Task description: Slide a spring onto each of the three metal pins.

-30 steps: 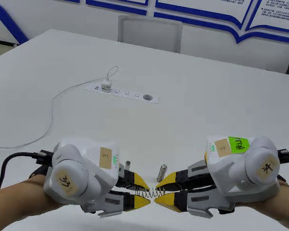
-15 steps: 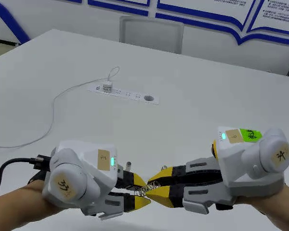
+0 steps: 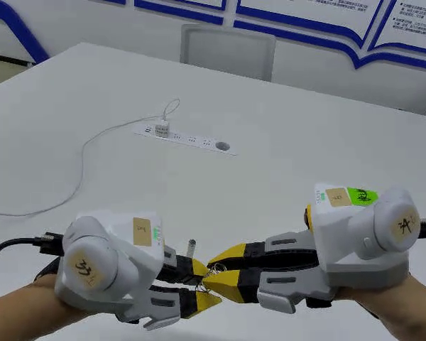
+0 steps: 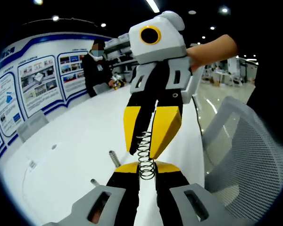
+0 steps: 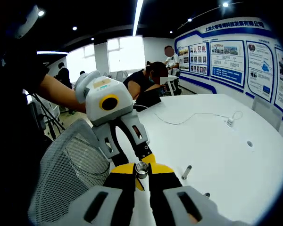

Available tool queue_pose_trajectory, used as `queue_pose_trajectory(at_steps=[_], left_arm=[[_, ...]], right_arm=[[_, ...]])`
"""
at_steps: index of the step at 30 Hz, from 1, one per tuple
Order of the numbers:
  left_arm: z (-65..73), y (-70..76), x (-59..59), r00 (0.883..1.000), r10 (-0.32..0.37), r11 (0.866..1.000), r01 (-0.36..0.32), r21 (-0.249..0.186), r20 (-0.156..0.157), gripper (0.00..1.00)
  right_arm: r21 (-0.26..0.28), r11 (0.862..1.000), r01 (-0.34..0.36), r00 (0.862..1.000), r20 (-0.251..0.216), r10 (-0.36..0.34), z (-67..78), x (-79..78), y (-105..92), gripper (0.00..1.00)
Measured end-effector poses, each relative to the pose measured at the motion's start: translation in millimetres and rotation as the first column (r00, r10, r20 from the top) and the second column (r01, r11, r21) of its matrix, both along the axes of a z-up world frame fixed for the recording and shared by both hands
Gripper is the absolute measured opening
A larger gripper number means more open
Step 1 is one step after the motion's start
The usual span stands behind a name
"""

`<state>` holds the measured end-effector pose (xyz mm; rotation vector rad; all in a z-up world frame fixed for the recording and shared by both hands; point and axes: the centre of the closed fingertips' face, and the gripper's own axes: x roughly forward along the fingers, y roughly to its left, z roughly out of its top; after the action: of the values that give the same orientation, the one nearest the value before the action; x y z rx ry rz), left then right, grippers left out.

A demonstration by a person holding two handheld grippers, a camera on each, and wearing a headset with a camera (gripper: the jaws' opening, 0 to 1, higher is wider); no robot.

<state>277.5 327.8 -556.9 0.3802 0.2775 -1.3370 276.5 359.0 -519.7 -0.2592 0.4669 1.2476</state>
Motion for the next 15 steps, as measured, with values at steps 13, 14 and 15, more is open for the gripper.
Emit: queue_pose_trajectory(at_steps=[13,14,15], left_arm=[[-15.8,19.6,2.7,0.995,0.093,0.996,-0.091,0.025,-0.048,0.44],[-16.6,21.5,4.2,0.993,0.105,0.994,-0.104,0.025,-0.046,0.47],[-17.6,24.3,6.1,0.991,0.124,0.992,-0.123,0.024,-0.043,0.51]], right_arm=[[-0.005,1.0,0.028,0.999,0.032,-0.028,9.7,20.9,1.2,0.1],[-0.009,1.0,0.03,0.999,0.034,-0.029,9.4,21.9,0.6,0.1],[-0.018,0.999,0.034,0.999,0.036,-0.033,8.4,23.8,-0.9,0.1]])
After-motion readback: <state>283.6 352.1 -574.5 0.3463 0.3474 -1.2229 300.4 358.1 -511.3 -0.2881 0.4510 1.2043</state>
